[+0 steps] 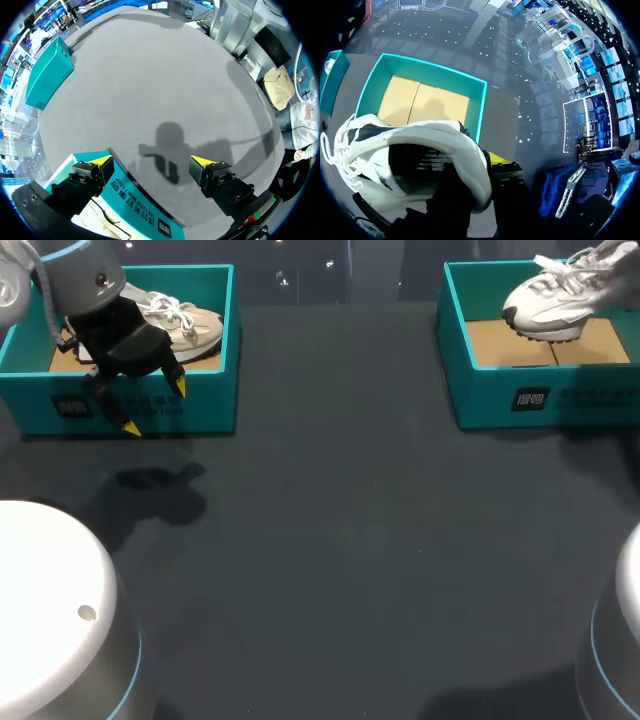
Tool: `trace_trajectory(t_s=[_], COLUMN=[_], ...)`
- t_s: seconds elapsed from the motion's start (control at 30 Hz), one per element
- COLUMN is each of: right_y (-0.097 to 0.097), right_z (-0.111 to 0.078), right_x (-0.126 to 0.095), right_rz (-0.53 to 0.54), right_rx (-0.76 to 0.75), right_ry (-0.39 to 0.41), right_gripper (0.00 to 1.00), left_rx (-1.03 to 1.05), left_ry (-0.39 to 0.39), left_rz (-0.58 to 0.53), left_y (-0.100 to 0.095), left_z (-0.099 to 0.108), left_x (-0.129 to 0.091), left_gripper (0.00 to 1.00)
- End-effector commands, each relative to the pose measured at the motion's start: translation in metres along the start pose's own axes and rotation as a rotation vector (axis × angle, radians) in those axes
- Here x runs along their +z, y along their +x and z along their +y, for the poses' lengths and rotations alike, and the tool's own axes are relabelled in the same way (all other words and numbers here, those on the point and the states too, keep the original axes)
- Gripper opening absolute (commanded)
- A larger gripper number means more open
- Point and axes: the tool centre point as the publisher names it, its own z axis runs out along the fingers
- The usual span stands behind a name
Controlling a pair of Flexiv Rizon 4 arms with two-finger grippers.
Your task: Take the shoe out of the shoebox, open the shoe tongue, remove and reinsert the insole, then place the shoe into the shoebox
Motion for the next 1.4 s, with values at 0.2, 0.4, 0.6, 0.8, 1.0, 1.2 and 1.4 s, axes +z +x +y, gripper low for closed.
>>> trace_trajectory(t_s=[0.2,0.4,0.6,0.8,1.0,1.2,1.4], right_y=[0.011,0.011,0.012,0.016,0.018,0.023,0.031], right_z=[-0.005,-0.005,-0.004,-0.004,-0.008,-0.01,-0.019], right_x=[-0.004,-0.004,-0.001,0.015,0.02,0.033,0.055], right_rz=[-0.136,-0.136,-0.134,-0.132,-0.138,-0.135,-0.096], right_rx=[0.114,0.114,0.121,0.19,0.247,0.28,0.316], right_ry=[0.057,0.057,0.068,0.109,0.14,0.163,0.192], right_gripper=[0.0,0.0,0.0,0.0,0.0,0.0,0.0], left_rx=[0.0,0.0,0.0,0.0,0.0,0.0,0.0], left_ry=[-0.003,-0.003,-0.003,-0.003,-0.003,-0.003,-0.003], left_rz=[0.002,0.002,0.002,0.002,0.002,0.002,0.002], left_y=[0.0,0.0,0.0,0.0,0.0,0.0,0.0], left_z=[0.0,0.0,0.0,0.0,0.0,0.0,0.0], left_x=[0.0,0.0,0.0,0.0,0.0,0.0,0.0], left_gripper=[1.0,1.0,1.0,1.0,1.0,1.0,1.0])
